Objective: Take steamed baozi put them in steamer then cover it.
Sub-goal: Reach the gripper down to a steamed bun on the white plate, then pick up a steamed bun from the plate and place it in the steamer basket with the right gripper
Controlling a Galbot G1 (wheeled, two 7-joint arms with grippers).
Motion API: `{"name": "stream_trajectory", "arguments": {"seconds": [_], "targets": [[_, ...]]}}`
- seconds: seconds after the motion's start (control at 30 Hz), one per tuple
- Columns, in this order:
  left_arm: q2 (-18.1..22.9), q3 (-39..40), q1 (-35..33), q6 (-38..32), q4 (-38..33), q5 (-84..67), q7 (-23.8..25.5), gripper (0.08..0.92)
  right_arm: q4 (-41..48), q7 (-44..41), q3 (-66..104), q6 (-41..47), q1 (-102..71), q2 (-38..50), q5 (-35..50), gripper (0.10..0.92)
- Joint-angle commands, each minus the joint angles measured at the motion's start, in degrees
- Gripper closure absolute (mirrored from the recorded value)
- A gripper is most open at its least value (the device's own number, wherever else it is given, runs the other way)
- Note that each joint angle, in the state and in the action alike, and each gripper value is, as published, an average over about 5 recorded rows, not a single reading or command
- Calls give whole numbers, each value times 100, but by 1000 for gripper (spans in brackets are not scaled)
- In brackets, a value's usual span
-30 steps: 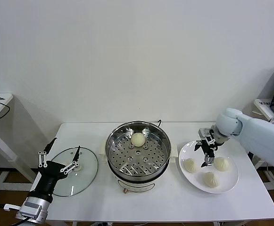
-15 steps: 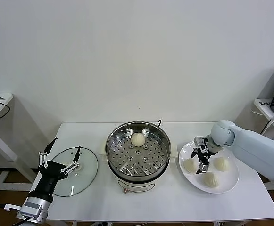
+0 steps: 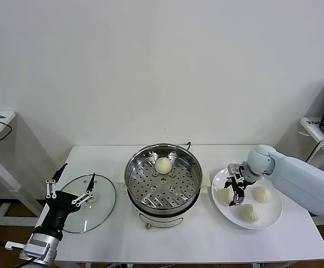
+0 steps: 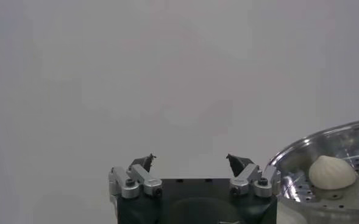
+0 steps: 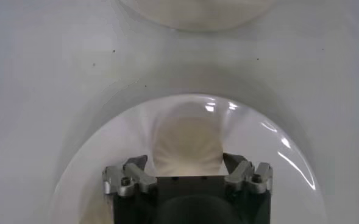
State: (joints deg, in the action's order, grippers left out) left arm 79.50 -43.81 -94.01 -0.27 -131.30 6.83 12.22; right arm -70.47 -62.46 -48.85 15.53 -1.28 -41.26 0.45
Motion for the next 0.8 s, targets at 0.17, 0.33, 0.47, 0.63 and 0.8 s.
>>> {"name": "stream_trajectory", "arguments": {"seconds": [0.17, 0.33, 0.47, 0.63, 0.8], "targets": [[6, 23, -1, -1, -16, 3, 3, 177, 3, -45, 97, -21, -59, -9, -62, 366], [9, 24, -8, -1, -36, 5, 1, 177, -90, -101, 85, -27, 36, 77, 18, 372], [12, 28, -25, 3, -79, 7, -2, 177, -393, -200, -159, 10, 429, 356, 335, 372], [5, 36, -40, 17, -127, 7, -7, 177, -1095, -356, -832, 143, 1473, 951, 1067, 372], [-8, 47, -44, 20, -155, 6, -8, 177, -1807, -473, -2177, 292, 3217, 1422, 1828, 372]]}}
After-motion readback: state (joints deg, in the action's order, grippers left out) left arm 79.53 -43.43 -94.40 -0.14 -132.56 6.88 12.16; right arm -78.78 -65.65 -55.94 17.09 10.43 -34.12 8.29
